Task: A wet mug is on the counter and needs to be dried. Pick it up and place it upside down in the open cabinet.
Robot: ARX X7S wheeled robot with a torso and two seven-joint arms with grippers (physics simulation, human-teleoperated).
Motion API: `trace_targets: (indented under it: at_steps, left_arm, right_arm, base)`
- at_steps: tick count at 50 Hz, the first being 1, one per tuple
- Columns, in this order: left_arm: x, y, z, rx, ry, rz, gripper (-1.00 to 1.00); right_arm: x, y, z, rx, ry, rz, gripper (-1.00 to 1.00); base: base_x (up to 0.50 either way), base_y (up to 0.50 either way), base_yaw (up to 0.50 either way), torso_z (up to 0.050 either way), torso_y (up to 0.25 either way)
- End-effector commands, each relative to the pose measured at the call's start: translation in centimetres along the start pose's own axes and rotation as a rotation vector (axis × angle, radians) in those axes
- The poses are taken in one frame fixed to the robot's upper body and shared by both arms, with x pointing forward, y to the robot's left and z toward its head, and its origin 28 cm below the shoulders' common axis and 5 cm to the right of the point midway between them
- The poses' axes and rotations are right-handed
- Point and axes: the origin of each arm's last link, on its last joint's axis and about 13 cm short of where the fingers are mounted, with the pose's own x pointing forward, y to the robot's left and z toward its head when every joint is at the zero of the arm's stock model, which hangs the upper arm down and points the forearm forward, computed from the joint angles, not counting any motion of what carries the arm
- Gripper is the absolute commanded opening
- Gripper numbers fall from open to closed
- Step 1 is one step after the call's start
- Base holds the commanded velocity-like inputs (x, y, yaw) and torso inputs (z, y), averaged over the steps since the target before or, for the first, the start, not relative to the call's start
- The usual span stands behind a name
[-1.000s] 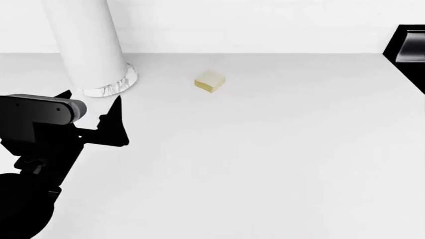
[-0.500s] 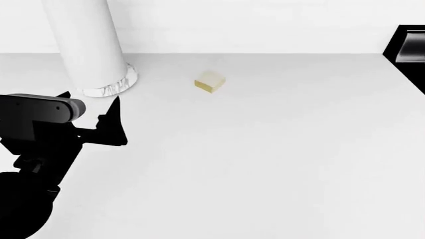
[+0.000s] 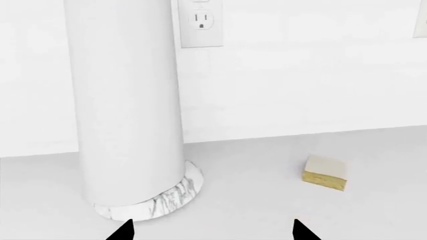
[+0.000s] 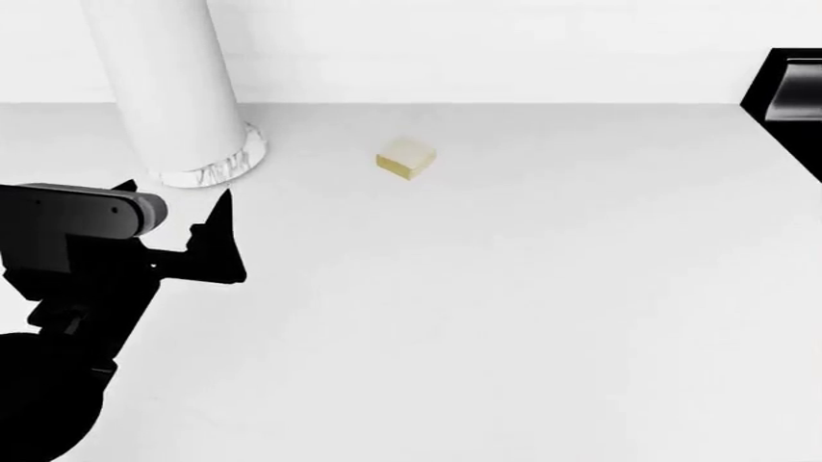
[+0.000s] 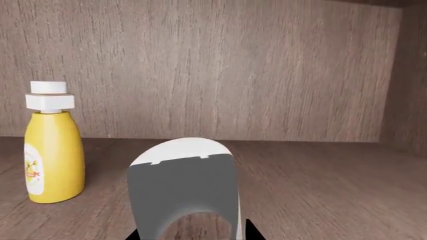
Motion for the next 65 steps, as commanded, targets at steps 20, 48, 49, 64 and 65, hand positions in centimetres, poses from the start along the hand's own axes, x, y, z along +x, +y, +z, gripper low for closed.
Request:
trace_targets:
  at_steps: [20, 48, 49, 64, 65]
  left_arm:
    - [-0.1, 0.1, -0.1, -0.006, 0.003, 0.006, 1.00]
    - [0.0, 0.1, -0.1, -0.008, 0.005, 0.004, 1.00]
    - [-0.1, 0.1, -0.1, -0.008, 0.004, 0.004, 1.00]
    - [-0.1, 0.0, -0.1, -0.005, 0.015, 0.008, 1.00]
    - [-0.1, 0.0, -0.1, -0.006, 0.016, 0.008, 1.00]
  right_arm:
    - [2.3, 0.7, -4.1, 0.007, 0.344, 0.083, -1.00]
    - [2.2, 0.4, -3.8, 0.022, 0.333, 0.064, 1.00]
    - [2.1, 0.4, -3.7, 0.021, 0.330, 0.064, 1.00]
    - [1.3, 0.4, -2.2, 0.047, 0.223, 0.111, 1.00]
    - [1.2, 0.4, -2.1, 0.050, 0.217, 0.115, 1.00]
  base:
    - [0.00, 0.00, 0.00, 0.000, -0.016]
    - [0.00, 0.00, 0.00, 0.000, -0.006]
    - [0.00, 0.00, 0.00, 0.000, -0.011]
    - [0.00, 0.00, 0.00, 0.000, 0.071]
    - [0.00, 0.00, 0.00, -0.002, 0.250]
